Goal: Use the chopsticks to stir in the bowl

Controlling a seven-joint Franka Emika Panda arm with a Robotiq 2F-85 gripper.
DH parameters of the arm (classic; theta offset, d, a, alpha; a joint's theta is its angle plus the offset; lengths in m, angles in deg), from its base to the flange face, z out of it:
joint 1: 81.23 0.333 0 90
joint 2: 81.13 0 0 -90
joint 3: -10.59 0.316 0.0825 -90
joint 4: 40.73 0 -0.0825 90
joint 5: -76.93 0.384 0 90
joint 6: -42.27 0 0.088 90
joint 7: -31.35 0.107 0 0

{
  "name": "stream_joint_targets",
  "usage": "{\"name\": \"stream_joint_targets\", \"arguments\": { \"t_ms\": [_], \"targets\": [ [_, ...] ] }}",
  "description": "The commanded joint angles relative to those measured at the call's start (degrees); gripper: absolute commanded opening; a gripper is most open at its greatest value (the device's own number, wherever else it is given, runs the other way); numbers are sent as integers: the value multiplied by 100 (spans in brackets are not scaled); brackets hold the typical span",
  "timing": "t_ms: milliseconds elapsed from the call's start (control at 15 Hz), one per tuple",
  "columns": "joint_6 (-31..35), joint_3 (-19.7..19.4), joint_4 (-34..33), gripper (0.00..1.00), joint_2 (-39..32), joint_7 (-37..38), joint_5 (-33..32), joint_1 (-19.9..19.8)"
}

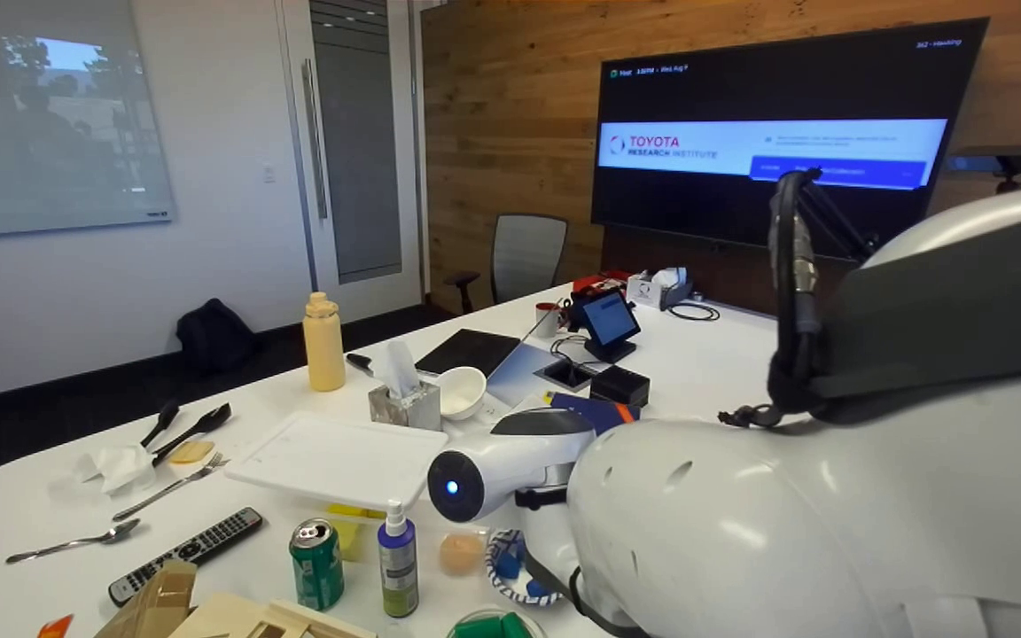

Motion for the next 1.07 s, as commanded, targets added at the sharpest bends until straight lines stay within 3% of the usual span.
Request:
{"name": "stream_joint_targets", "arguments": {
  "t_ms": [0, 467, 1000],
  "targets": [
    [-256, -14, 30, 3, 64, -18, -319, 53],
    [-174, 149, -76, 3, 279, -220, -424, -187],
    [72, 357, 6, 3, 1040, -552, -293, -503]
  ]
}}
